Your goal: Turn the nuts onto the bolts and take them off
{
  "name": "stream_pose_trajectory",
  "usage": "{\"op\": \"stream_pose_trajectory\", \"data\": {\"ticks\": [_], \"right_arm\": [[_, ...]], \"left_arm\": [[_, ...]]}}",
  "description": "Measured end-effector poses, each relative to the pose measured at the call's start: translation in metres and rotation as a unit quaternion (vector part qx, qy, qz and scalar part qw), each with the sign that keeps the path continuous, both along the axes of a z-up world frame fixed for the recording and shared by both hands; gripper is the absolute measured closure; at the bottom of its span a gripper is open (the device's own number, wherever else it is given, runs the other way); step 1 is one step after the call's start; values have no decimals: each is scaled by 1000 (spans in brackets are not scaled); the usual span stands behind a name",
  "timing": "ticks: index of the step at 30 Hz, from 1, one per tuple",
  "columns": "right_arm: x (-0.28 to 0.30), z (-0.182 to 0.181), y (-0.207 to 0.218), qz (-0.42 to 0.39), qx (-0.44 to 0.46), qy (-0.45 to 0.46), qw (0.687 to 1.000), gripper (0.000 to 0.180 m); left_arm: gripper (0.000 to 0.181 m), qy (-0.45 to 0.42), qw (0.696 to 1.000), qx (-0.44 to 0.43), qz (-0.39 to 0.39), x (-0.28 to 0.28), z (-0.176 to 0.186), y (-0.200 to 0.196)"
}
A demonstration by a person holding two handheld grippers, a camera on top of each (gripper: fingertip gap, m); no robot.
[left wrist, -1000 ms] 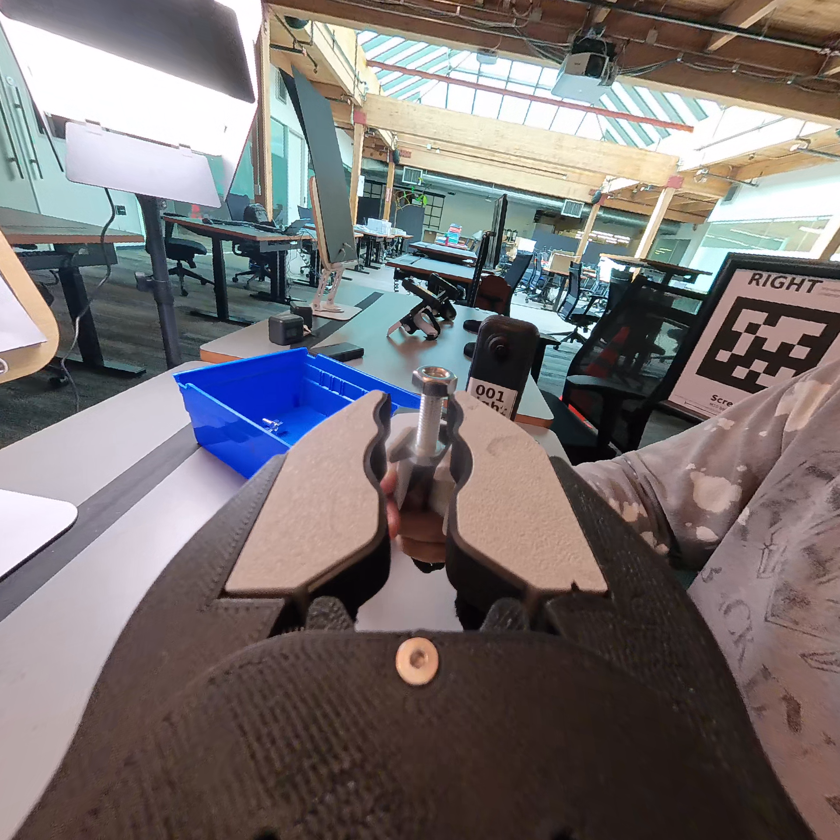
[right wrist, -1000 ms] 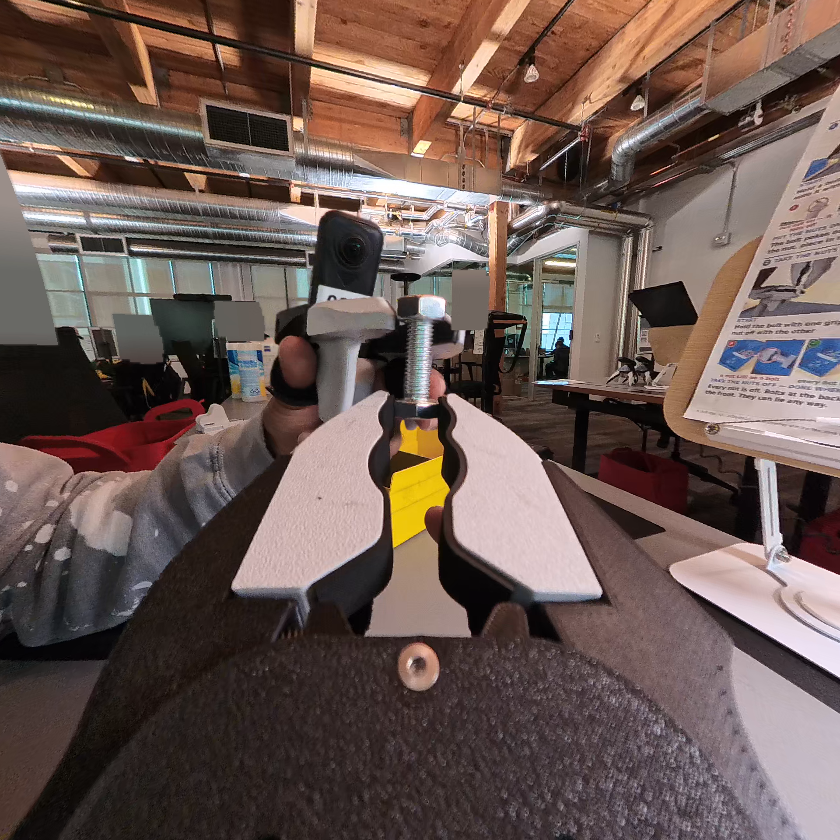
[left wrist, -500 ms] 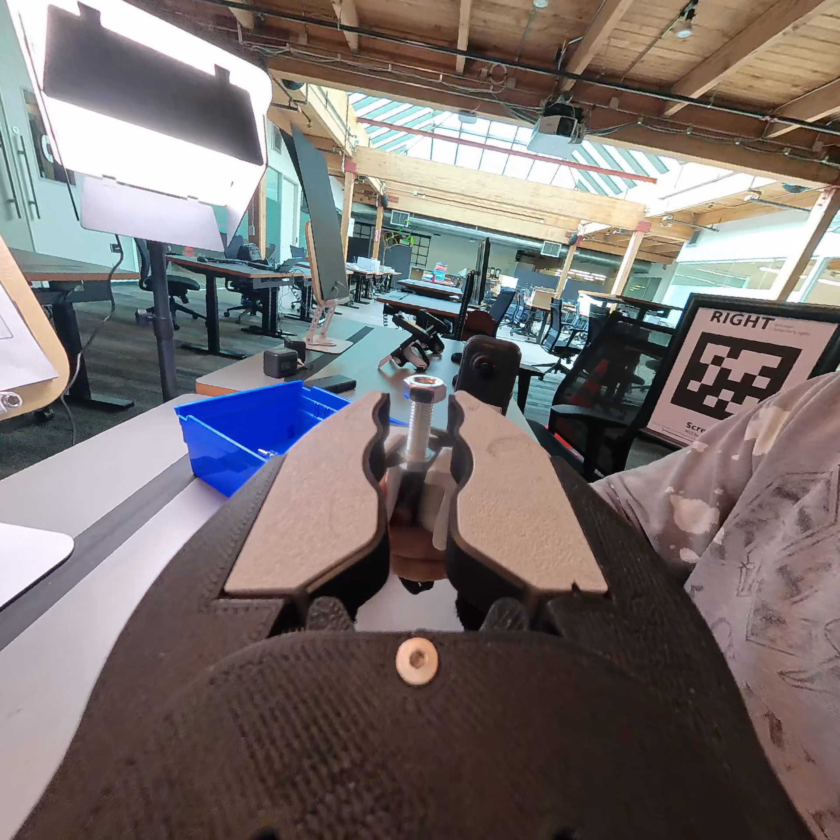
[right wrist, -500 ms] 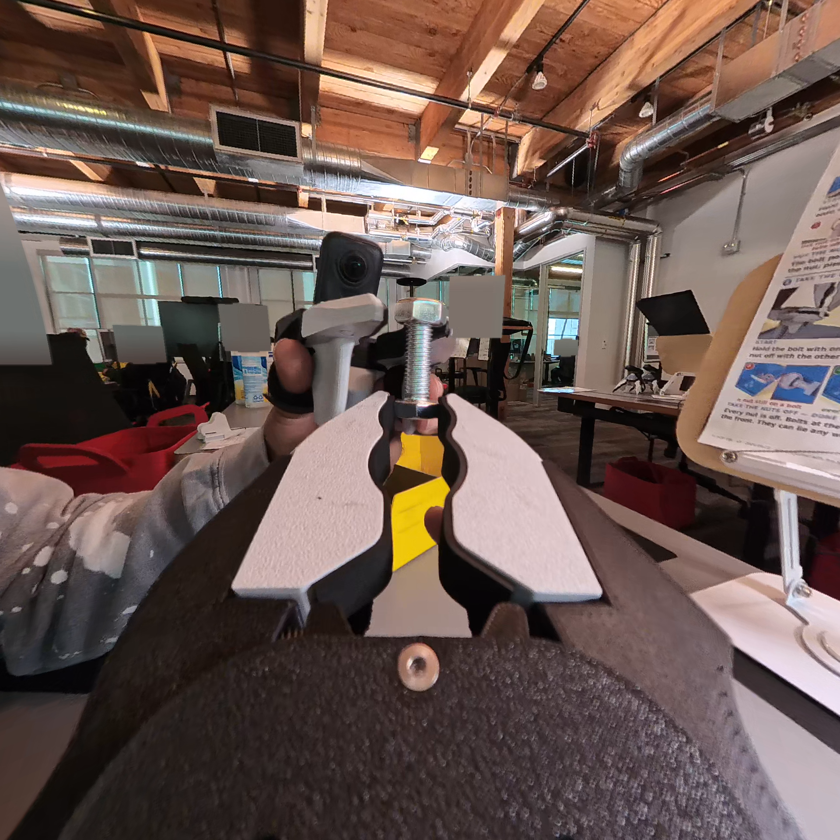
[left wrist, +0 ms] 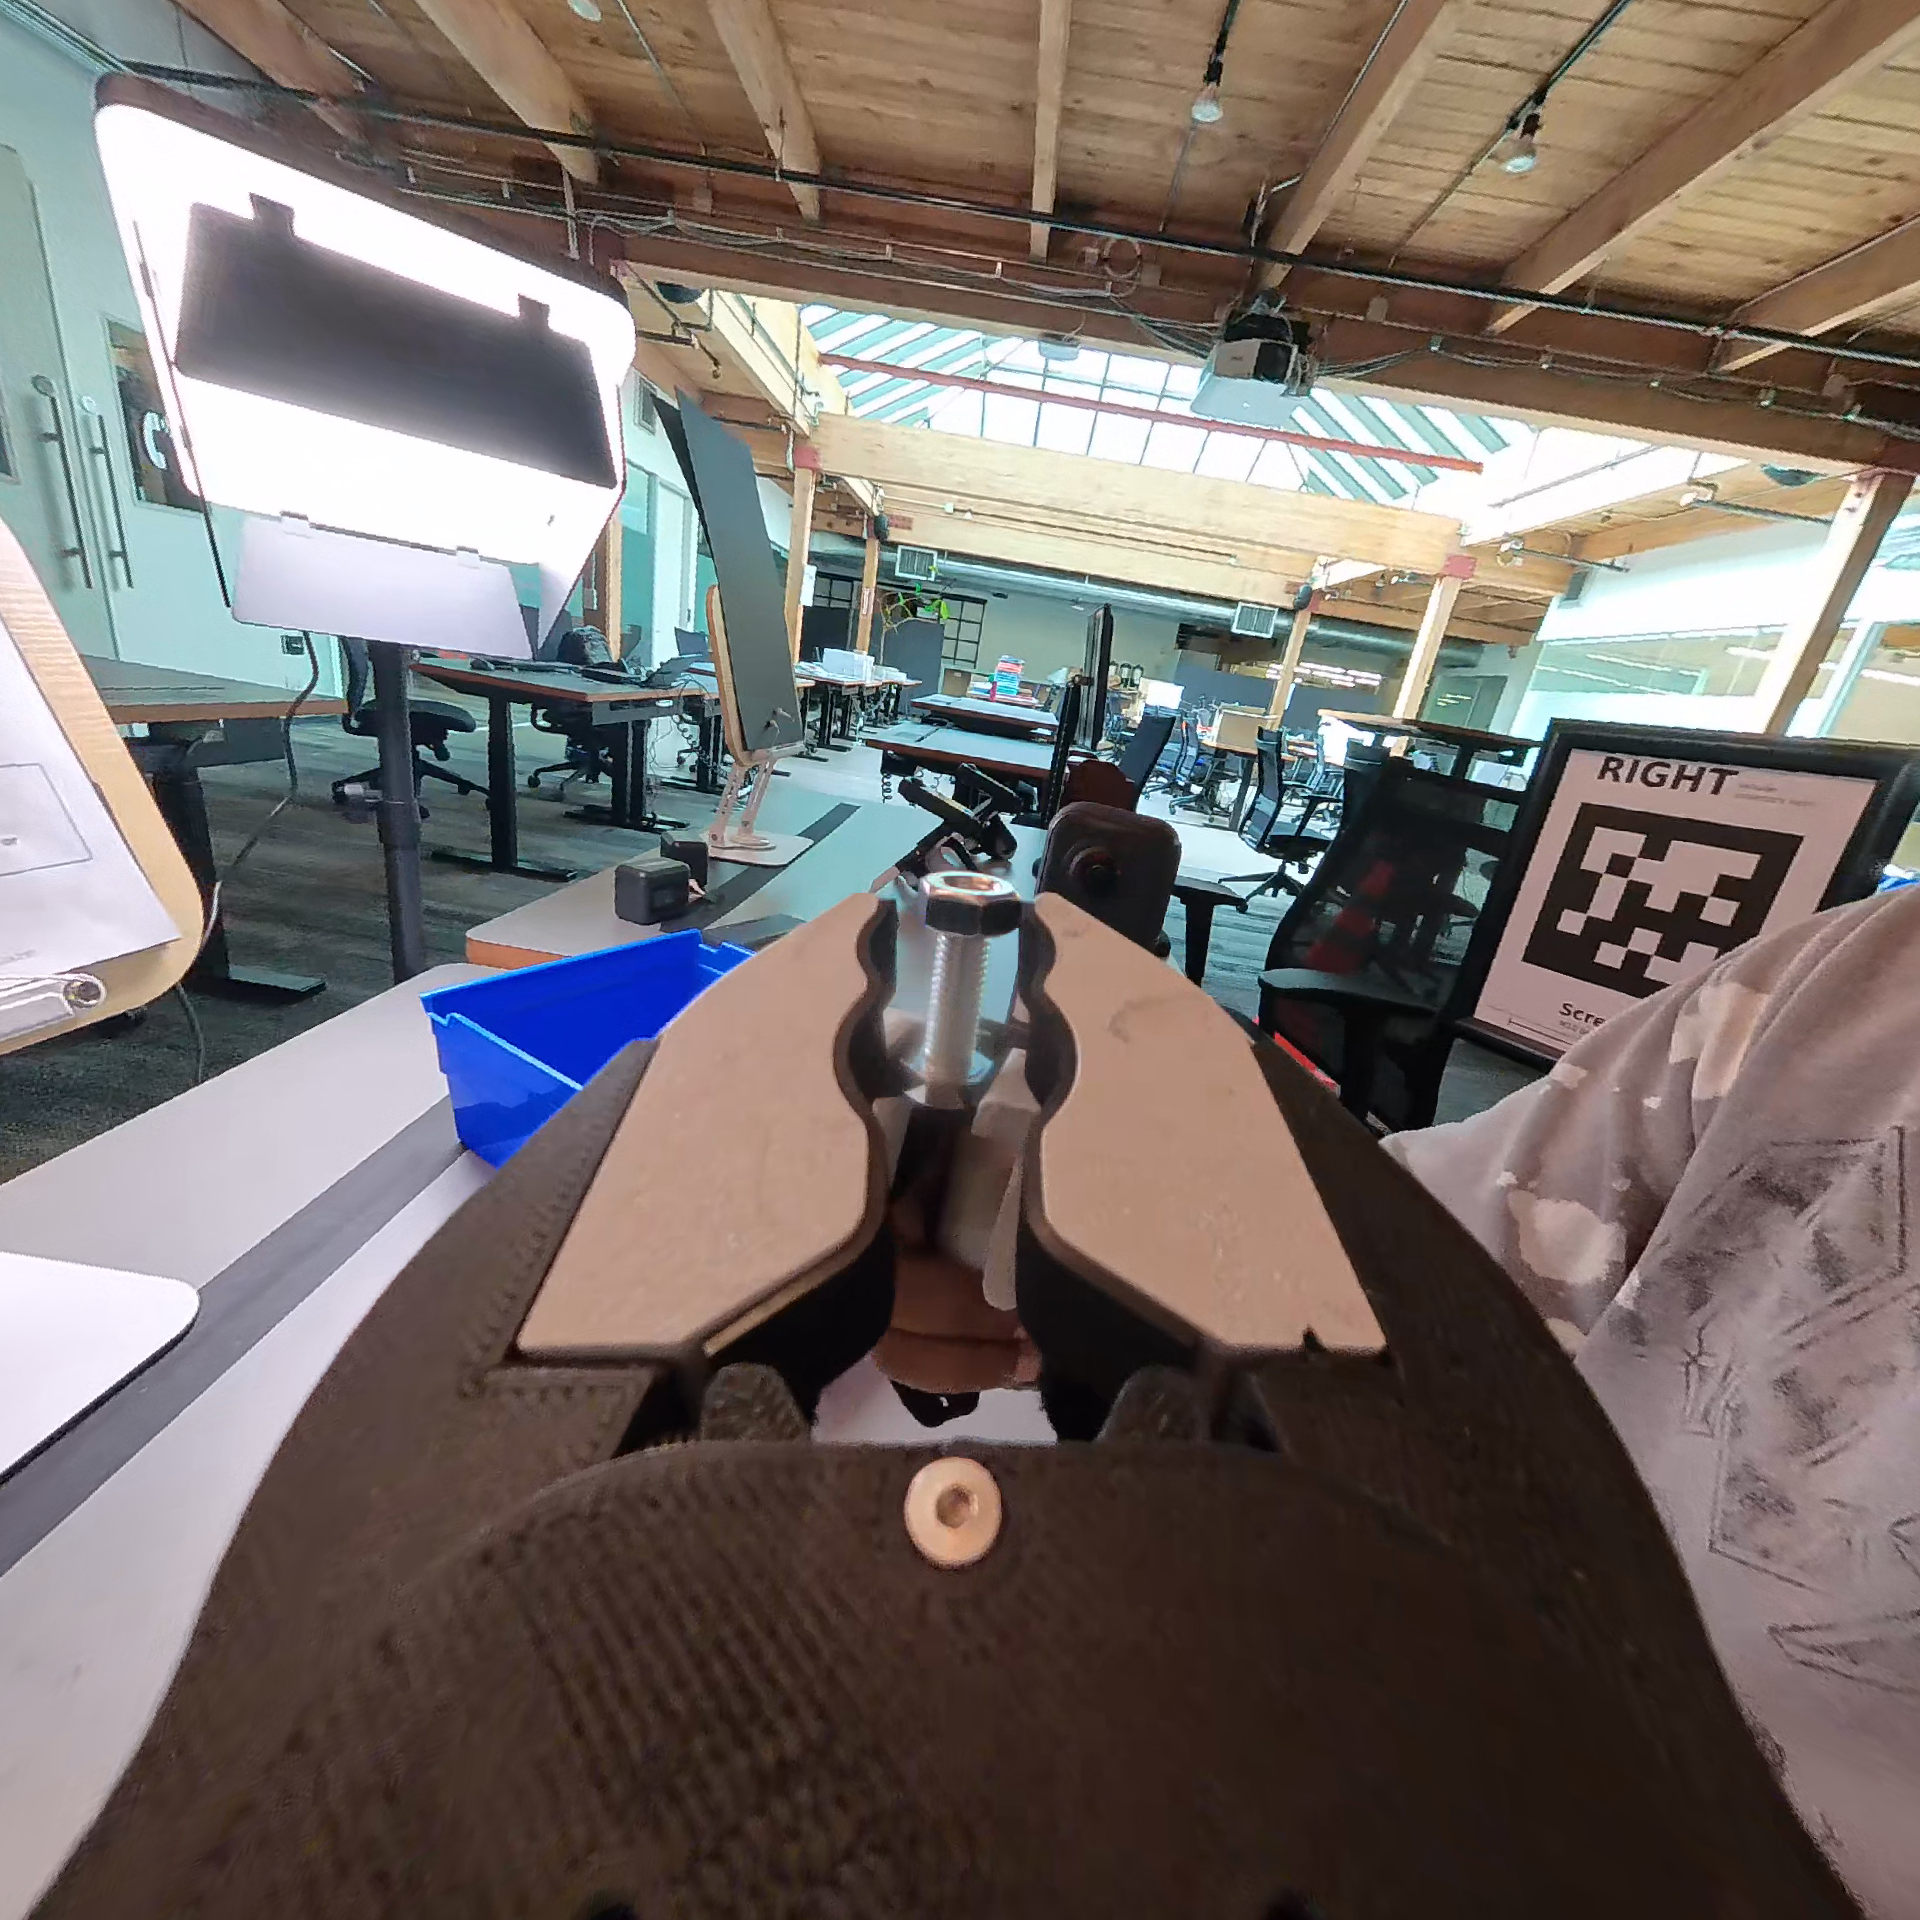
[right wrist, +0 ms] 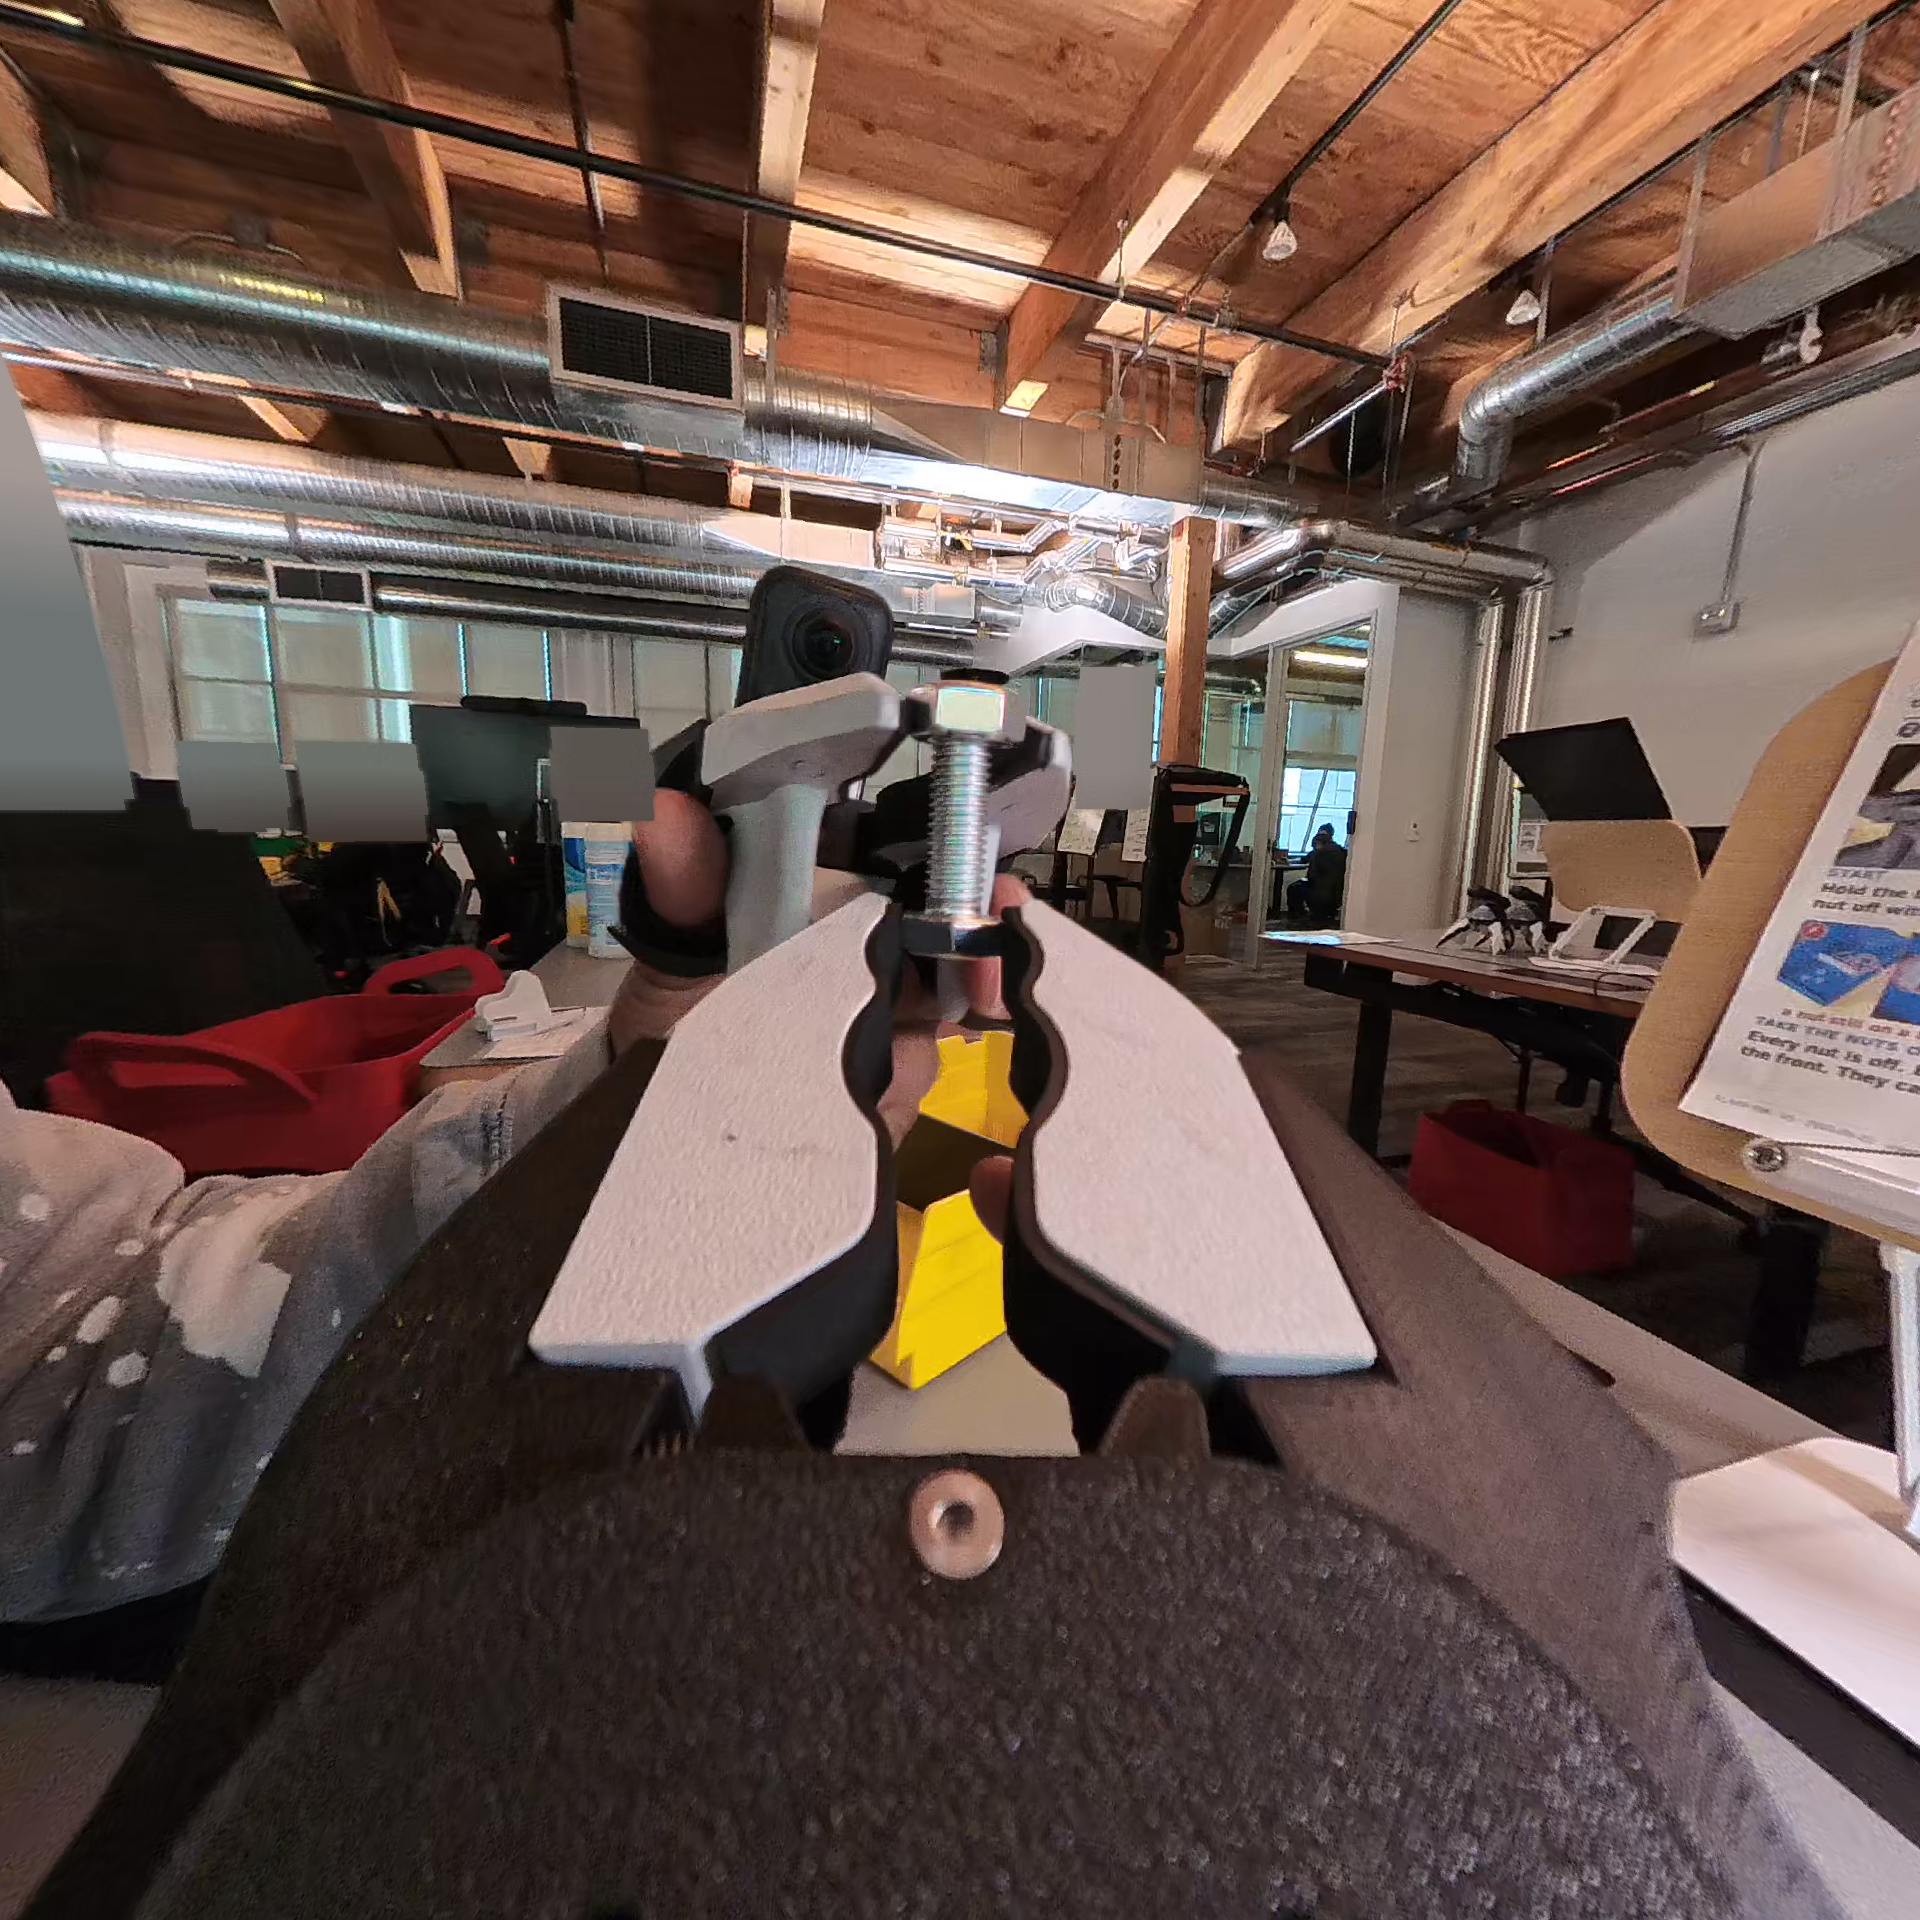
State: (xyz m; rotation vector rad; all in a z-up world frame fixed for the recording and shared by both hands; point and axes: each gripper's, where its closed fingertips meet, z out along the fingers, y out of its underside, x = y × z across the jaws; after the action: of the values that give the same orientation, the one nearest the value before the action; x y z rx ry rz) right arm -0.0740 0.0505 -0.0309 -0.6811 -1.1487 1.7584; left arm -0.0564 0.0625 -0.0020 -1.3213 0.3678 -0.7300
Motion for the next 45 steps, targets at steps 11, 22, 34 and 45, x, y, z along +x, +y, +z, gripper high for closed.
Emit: {"op": "stream_pose_trajectory", "data": {"ticks": [11,22,34,45], "right_arm": [[16,6,-5,58,-25,30,998,162],[17,7,-6,85,-55,30,994,161],[17,9,-8,83,-60,23,994,162],[20,8,-3,100,-82,29,991,161]], "left_arm": [[169,-13,1000,17,-23,-1,0,-6],[166,-15,1000,-5,13,-13,-4,1],[155,-12,1000,6,-18,7,1,-6],[159,-16,1000,12,-19,8,4,-9]]}}
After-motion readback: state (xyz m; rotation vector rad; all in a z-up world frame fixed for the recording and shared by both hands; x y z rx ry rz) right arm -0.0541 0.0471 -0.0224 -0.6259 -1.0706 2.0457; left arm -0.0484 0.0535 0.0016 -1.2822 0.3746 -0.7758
